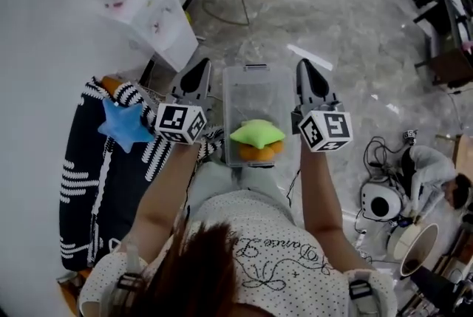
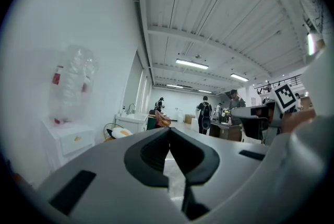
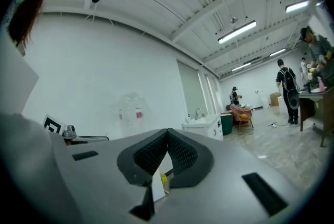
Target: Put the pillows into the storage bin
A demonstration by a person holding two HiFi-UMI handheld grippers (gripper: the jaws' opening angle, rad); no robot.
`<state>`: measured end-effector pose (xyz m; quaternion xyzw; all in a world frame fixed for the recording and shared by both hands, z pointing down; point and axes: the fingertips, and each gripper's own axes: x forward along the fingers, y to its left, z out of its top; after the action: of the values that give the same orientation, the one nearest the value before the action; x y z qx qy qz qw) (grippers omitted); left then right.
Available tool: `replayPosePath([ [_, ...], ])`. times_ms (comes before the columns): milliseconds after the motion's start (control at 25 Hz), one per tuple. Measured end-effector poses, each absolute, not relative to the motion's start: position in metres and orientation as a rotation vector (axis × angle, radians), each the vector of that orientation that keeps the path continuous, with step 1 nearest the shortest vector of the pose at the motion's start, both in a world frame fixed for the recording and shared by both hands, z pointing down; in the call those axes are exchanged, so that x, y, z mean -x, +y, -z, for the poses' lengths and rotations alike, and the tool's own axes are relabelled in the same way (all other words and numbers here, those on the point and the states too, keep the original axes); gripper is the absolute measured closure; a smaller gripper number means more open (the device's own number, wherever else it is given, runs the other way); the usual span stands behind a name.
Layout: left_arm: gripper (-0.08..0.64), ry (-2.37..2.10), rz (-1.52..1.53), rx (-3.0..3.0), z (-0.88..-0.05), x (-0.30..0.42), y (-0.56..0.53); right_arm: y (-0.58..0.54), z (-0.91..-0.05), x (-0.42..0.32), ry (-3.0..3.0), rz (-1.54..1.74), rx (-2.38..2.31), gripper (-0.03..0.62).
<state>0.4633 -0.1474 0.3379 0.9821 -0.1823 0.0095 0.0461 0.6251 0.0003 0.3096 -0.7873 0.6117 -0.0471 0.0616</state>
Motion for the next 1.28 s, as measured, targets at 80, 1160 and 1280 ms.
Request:
replayPosePath([
  [80,0.557,-0.586,-0.008,-3.008,-0.327,-0.458,-0.14,0.0,-0.295,-0.623,1.883,0.117,2.355,0.58],
  [1160,0.557,-1.811,0.123,-2.622,-0.258,-0.034,-0.113,-0.127,-0.256,-0.239,2.67,0.115,1.408,0.58],
  [1280,0.557,-1.858,0.11,-2.59,-0.258,0.017,-0.114,-0.135,-0.258,-0.182,2.704,0.129,1.341,0.58],
])
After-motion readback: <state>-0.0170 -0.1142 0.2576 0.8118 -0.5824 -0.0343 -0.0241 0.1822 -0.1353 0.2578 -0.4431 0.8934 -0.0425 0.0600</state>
